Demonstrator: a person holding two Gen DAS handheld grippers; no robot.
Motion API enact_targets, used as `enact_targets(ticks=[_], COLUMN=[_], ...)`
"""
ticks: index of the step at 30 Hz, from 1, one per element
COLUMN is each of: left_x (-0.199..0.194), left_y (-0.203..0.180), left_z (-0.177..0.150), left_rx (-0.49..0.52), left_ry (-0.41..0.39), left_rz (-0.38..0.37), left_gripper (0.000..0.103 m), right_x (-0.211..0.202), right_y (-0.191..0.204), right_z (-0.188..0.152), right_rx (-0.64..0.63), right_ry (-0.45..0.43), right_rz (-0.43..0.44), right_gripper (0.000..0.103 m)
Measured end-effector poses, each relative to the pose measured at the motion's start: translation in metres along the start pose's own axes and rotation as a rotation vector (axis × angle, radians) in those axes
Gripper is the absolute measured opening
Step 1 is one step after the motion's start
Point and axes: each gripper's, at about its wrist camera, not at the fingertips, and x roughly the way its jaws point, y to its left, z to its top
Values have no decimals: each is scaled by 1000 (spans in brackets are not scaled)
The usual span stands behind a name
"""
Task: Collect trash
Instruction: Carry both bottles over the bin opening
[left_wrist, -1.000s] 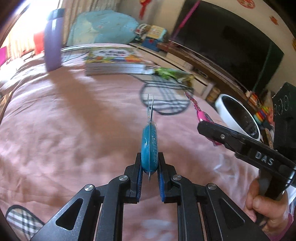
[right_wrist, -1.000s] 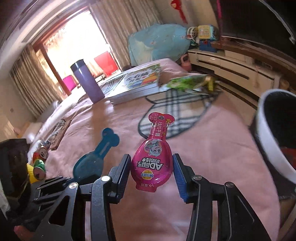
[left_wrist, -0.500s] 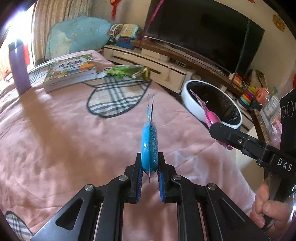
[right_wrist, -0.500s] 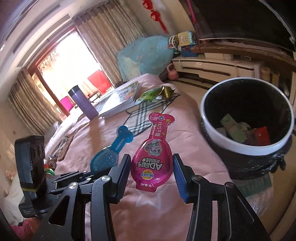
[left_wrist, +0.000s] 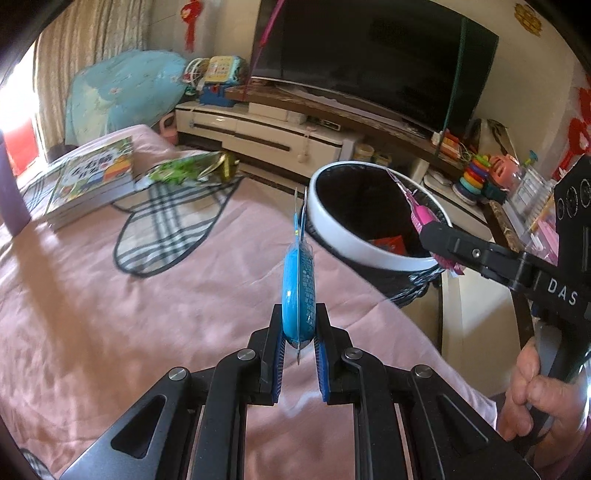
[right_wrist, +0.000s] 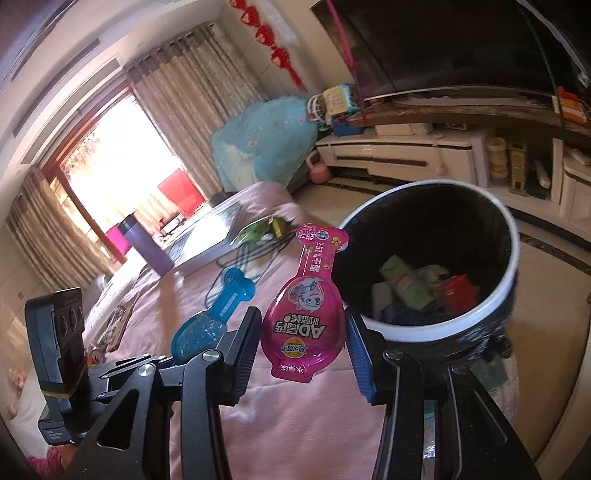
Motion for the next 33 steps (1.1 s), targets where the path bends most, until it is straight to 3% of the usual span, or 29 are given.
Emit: enact_targets(ticks=[33], left_x=[42], left_y=[-49], left_z=[57], left_rx=[74], left_ry=[-15], left_rz=[-47], left_gripper=[13], right_x=[-15], right_y=[-71], right_z=[35], right_rx=[71], right_ry=[-64], right_rz=[-84], right_gripper=[47])
